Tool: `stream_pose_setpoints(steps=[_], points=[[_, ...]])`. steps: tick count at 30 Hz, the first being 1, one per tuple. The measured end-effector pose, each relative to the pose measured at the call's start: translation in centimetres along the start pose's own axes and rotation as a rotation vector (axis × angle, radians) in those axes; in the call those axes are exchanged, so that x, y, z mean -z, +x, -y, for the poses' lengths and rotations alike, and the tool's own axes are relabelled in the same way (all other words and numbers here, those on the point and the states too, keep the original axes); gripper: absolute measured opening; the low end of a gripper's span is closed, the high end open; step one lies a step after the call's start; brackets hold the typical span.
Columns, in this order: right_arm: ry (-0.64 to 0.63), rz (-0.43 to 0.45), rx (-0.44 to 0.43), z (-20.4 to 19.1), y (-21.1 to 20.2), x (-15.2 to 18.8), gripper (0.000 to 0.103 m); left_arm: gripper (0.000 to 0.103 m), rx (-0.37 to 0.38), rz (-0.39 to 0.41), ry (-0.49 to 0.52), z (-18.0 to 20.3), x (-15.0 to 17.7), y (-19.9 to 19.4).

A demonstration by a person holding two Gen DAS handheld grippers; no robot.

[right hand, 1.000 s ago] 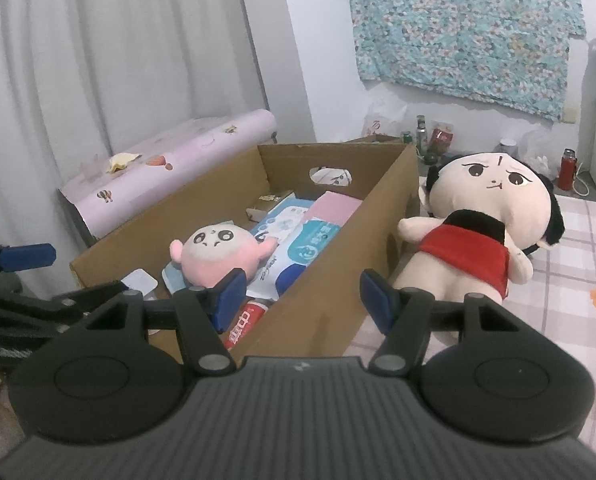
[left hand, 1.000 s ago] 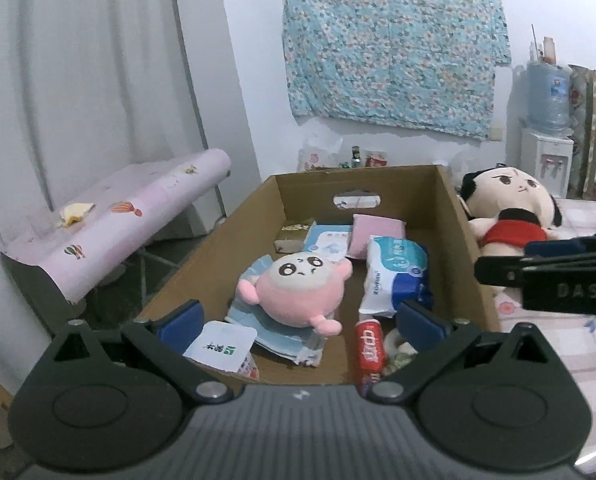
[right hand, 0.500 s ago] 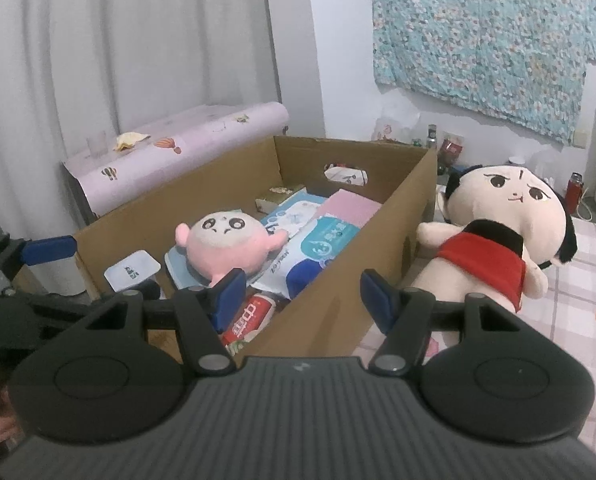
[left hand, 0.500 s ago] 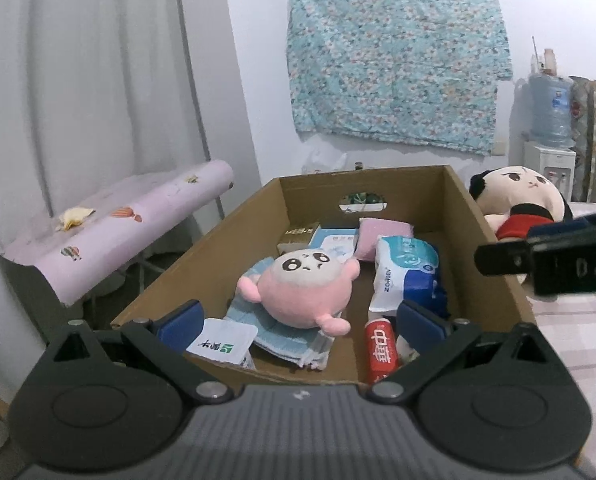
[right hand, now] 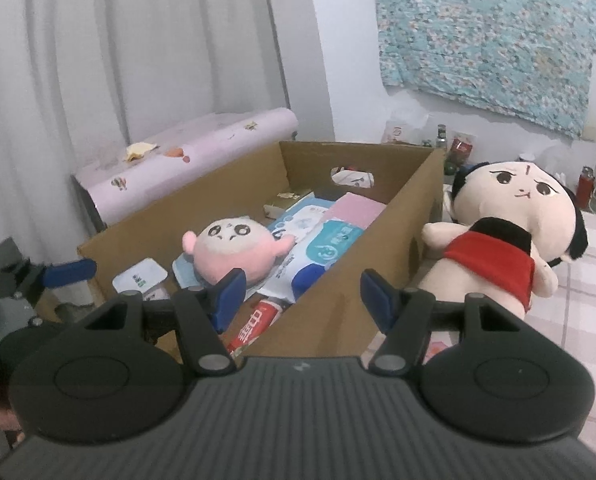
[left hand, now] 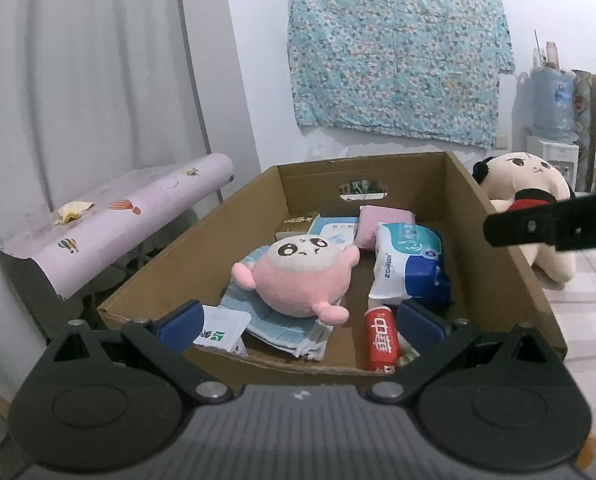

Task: Organize soft objects

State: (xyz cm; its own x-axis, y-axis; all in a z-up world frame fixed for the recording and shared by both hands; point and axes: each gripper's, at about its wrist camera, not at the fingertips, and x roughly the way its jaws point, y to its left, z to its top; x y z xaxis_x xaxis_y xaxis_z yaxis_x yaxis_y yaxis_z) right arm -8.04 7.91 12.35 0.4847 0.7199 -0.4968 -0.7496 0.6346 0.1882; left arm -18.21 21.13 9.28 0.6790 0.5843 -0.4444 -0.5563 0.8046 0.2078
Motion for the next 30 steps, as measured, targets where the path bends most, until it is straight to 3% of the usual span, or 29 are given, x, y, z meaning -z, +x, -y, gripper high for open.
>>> stream_pose_setpoints(steps=[10, 30], points=[[0.008, 0.016, 0.0, 0.0, -0.1, -0.2, 0.063, 0.103, 0.007, 0.016, -0.012, -0.3, -1.2, -1.3], [0.022, 0.033, -0.017, 0.3, -0.6, -0.4, 0.064, 0.103, -0.064, 0.022, -0.017, -0.6, -1.7, -2.9]])
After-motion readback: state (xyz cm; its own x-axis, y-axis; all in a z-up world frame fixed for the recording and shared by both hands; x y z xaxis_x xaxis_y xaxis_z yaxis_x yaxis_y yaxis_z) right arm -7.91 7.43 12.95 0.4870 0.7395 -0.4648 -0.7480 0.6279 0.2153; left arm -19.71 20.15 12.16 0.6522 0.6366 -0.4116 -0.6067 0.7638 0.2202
